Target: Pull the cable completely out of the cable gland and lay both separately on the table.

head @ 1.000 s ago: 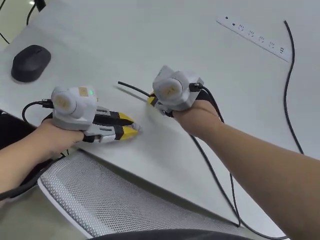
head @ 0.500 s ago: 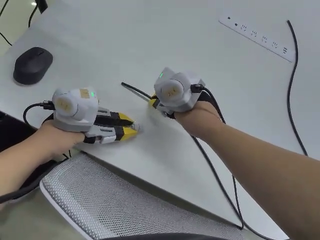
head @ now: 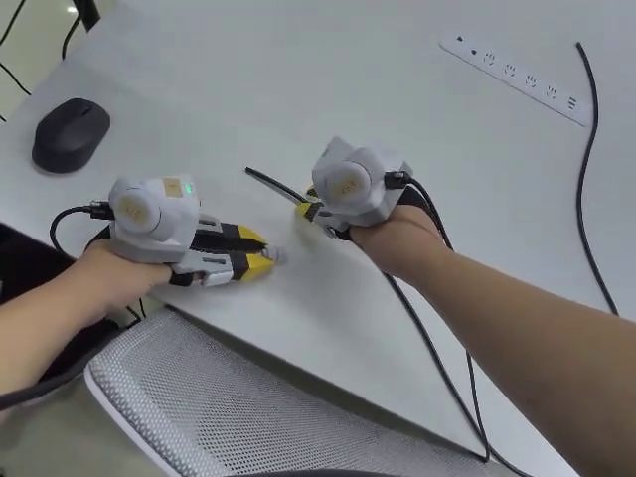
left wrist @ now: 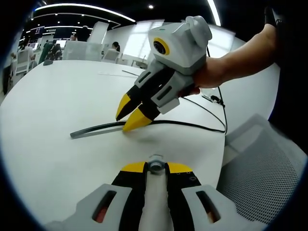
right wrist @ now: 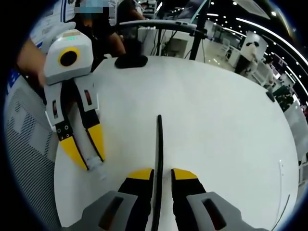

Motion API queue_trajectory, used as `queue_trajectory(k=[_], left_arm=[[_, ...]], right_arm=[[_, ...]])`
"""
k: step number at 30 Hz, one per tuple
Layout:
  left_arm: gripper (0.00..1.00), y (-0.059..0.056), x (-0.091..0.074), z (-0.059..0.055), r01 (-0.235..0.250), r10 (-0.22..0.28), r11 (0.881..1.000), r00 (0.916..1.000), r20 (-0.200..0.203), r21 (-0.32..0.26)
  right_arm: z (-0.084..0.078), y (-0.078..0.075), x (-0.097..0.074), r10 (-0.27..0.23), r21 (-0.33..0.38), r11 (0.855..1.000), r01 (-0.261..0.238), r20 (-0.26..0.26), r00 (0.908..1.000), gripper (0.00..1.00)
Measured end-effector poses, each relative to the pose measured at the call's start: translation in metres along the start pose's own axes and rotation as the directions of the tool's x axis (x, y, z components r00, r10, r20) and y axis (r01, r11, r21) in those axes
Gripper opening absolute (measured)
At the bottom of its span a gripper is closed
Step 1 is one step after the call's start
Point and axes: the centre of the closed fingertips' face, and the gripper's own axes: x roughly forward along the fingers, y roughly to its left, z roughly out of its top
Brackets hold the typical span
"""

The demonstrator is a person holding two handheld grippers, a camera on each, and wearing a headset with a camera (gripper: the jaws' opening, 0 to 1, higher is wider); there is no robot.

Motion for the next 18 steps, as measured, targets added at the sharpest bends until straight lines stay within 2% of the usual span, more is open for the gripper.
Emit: queue_trajectory(k=[5, 10, 18], left_arm=[[0.16, 0.0, 0.0, 0.0, 0.003, -0.003, 1.0, 1.0, 0.0, -0.014], [0.17, -0.001, 0.0, 0.002, -0.001, 0.001, 1.0, 1.0, 0.005, -0.022], [0.22, -0.005, 0.0, 0.005, -0.008, 0.008, 1.0, 1.0, -0.004, -0.015]], right_arm=[[0.006, -0.004, -0.007, -0.009, -0.003, 1.0, 0.009, 0.024, 0.9997, 0.14], [0.004, -0.008, -0.013, -0.021, 0.0, 1.0, 0.021, 0.023, 0.9995, 0.17], [0.006, -0.02, -0.035, -0.055, 0.061, 0.997, 0.052, 0.06, 0.9966, 0.24]])
